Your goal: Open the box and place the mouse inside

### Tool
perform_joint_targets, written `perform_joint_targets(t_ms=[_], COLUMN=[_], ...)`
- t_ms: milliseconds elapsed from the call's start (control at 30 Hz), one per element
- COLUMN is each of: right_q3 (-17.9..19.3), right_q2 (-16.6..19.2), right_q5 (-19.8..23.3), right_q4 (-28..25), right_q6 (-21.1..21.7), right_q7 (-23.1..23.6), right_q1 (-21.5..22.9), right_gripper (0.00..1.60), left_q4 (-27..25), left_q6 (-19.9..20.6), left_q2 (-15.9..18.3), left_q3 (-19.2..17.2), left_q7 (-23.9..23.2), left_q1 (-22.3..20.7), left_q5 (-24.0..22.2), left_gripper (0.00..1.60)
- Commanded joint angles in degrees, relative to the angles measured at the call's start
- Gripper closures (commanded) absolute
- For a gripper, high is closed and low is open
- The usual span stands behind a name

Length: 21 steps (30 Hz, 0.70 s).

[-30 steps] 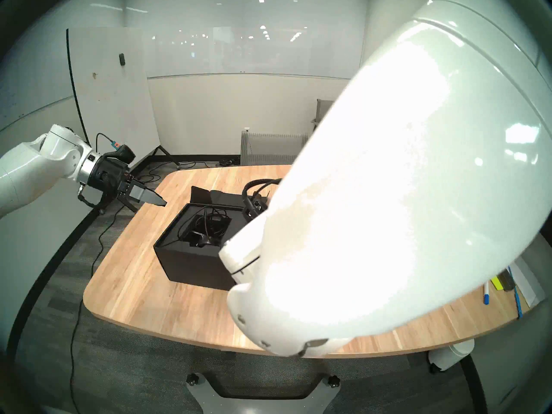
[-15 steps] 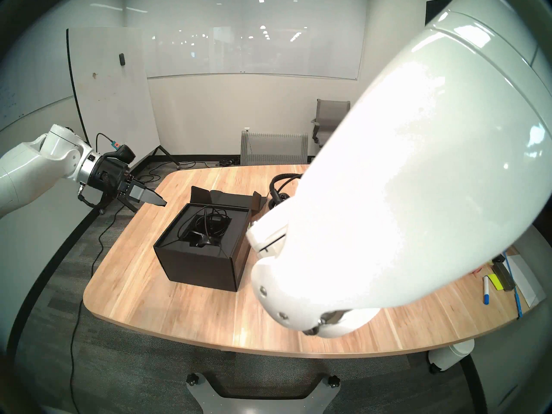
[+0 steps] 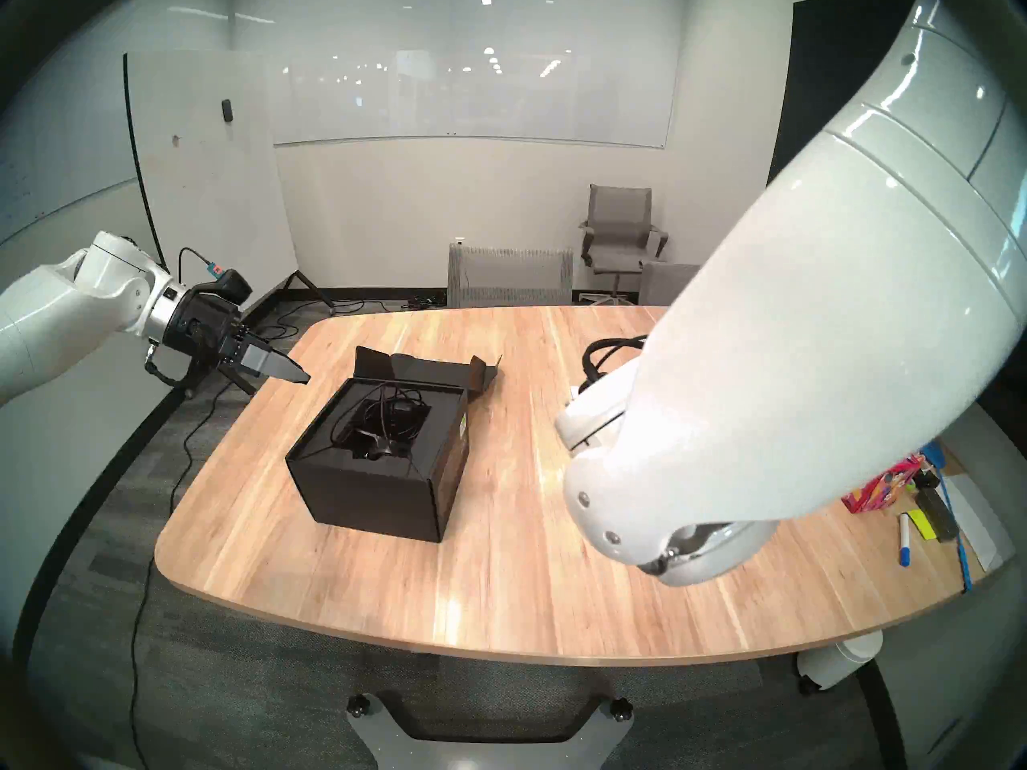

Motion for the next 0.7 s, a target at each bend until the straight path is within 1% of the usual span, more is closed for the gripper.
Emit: perform_joint_targets(t_ms=[0, 67, 100, 133, 167, 200, 333, 367, 433, 467, 533, 567, 600, 633, 667], right_q3=[-7.5, -9.6, -9.6, -10.9, -12.9, -12.9, -15.9, -17.4, -18.8, -18.8, -19.6, -20.4, -21.0, -21.5, -21.5], right_q2=[1.9, 2.4, 2.4, 2.7, 3.1, 3.1, 3.7, 4.0, 4.2, 4.2, 4.1, 4.3, 4.7, 4.7, 4.7], right_q5=[-4.1, -5.4, -5.4, -6.5, -8.7, -8.7, -13.7, -17.4, -21.2, -21.2, -24.4, -26.5, -30.4, -32.8, -34.2], right_q4=[0.1, 0.1, 0.1, 0.1, 0.1, 0.1, 0.1, 0.1, 0.1, 0.1, 0.1, 0.1, 0.1, 0.1, 0.1], right_q6=[0.1, -0.3, -0.3, -0.6, -1.2, -1.2, -3.2, -4.9, -7.1, -7.1, -9.3, -10.6, -12.0, -13.2, -14.2], right_q7=[1.9, 2.6, 2.6, 3.1, 4.2, 4.2, 6.6, 8.2, 9.8, 9.8, 10.6, 11.3, 11.8, 12.0, 11.9], right_q1=[1.1, 1.3, 1.3, 1.4, 1.5, 1.5, 1.7, 1.7, 1.4, 1.4, 1.0, 0.8, 0.6, 0.3, 0.1], right_gripper=[0.00, 0.00, 0.00, 0.00, 0.00, 0.00, 0.00, 0.00, 0.00, 0.00, 0.00, 0.00, 0.00, 0.00, 0.00], left_q4=[-0.1, -0.1, -0.1, -0.1, -0.1, -0.1, -0.1, -0.1, -0.1, -0.1, -0.1, -0.1, -0.1, -0.1, -0.1], left_q6=[-0.1, -0.1, -0.1, -0.1, -0.1, -0.1, -0.1, -0.1, -0.1, -0.1, -0.1, 0.0, 0.0, 0.0, 0.0], left_q2=[0.0, 0.0, 0.0, 0.0, 0.0, 0.0, 0.0, 0.0, 0.0, 0.0, 0.1, 0.1, 0.0, 0.0, 0.0], left_q3=[-0.8, -0.8, -0.8, -0.8, -0.8, -0.8, -0.8, -0.8, -0.8, -0.8, -0.8, -0.8, -0.8, -0.8, -0.8], left_q7=[-0.4, -0.4, -0.4, -0.4, -0.5, -0.5, -0.5, -0.5, -0.6, -0.6, -0.6, -0.6, -0.7, -0.7, -0.7], left_q1=[-1.0, -1.0, -1.0, -1.0, -1.0, -1.0, -1.0, -1.0, -1.0, -1.0, -1.0, -1.0, -1.0, -1.0, -1.0], left_q5=[-0.3, -0.3, -0.3, -0.3, -0.3, -0.3, -0.4, -0.4, -0.4, -0.4, -0.4, -0.4, -0.4, -0.4, -0.4], left_gripper=[0.00, 0.00, 0.00, 0.00, 0.00, 0.00, 0.00, 0.00, 0.00, 0.00, 0.00, 0.00, 0.00, 0.00, 0.00])
